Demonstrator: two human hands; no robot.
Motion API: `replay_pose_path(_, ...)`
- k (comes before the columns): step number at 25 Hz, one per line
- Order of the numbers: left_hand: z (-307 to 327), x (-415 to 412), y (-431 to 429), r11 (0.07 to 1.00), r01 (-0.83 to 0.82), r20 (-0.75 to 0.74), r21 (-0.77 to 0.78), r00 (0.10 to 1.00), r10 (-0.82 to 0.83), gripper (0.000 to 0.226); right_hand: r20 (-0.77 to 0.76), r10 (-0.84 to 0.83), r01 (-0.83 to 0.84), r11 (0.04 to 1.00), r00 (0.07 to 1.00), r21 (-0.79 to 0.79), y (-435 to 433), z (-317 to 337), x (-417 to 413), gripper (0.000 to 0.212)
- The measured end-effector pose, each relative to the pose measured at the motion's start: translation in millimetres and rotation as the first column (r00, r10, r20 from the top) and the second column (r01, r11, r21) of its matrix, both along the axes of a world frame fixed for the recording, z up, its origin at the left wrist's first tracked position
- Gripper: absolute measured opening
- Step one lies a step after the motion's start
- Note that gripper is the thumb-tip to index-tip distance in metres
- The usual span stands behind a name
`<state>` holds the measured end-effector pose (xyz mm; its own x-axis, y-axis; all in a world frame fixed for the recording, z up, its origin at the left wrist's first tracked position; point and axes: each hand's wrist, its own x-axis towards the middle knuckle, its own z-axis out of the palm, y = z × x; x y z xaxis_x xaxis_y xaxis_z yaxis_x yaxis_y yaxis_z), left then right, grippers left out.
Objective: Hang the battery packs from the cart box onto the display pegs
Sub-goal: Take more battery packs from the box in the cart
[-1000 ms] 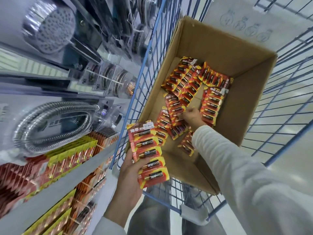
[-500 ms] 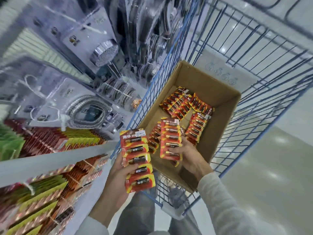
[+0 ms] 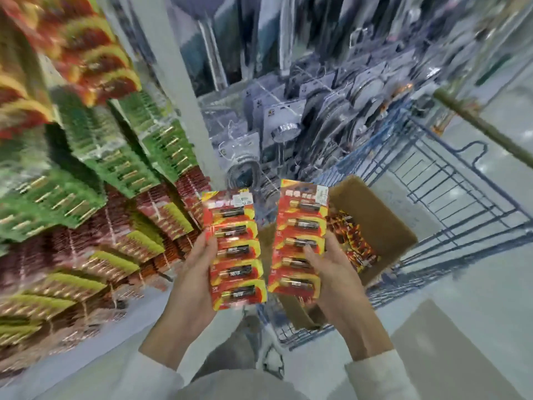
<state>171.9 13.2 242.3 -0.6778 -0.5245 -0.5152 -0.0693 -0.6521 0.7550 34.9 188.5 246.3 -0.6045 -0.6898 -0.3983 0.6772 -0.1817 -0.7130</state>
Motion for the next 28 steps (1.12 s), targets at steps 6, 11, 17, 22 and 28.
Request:
replay_pose_path(6, 54.6, 93.5, -20.4, 0.941, -0.321, -0.105, -0.11, 0.945, 0.31, 0.042, -0.056, 0.163, -0.163, 0.987, 0.985, 0.0, -56.1, 59.2, 52.9, 0.044)
replay_pose_path(11, 79.8, 186.6, -53.4, 0.806, -0.577, -0.153, -0.136, 0.816, 0.558, 0.047, -0.134, 0.322, -0.318, 0.947, 0.937, 0.048, -127.4, 82.8, 111.0, 0.032)
replay_pose_path(17, 98.8, 352.1, -92.9, 0.593, -0.785, -0.192, -0.179, 0.619, 0.762, 0.048, -0.137, 0.534, -0.54, 0.841, 0.835, -0.016, -218.0, 111.2, 257.3, 0.021)
replay_pose_path(22, 109.6, 490.6, -124.4, 0.536, -0.821, -0.22, -0.195, 0.569, 0.792, 0.043, -0.11, 0.603, -0.605, 0.796, 0.79, 0.012, -271.9, 122.5, 385.9, 0.024)
replay_pose_path(28, 91.7, 592.1, -163.9, 0.52, -0.849, -0.168, -0.089, 0.528, 0.833, 0.05, -0.026, 0.561, -0.56, 0.828, 0.828, 0.032, -317.5, 149.8, 478.6, 0.014)
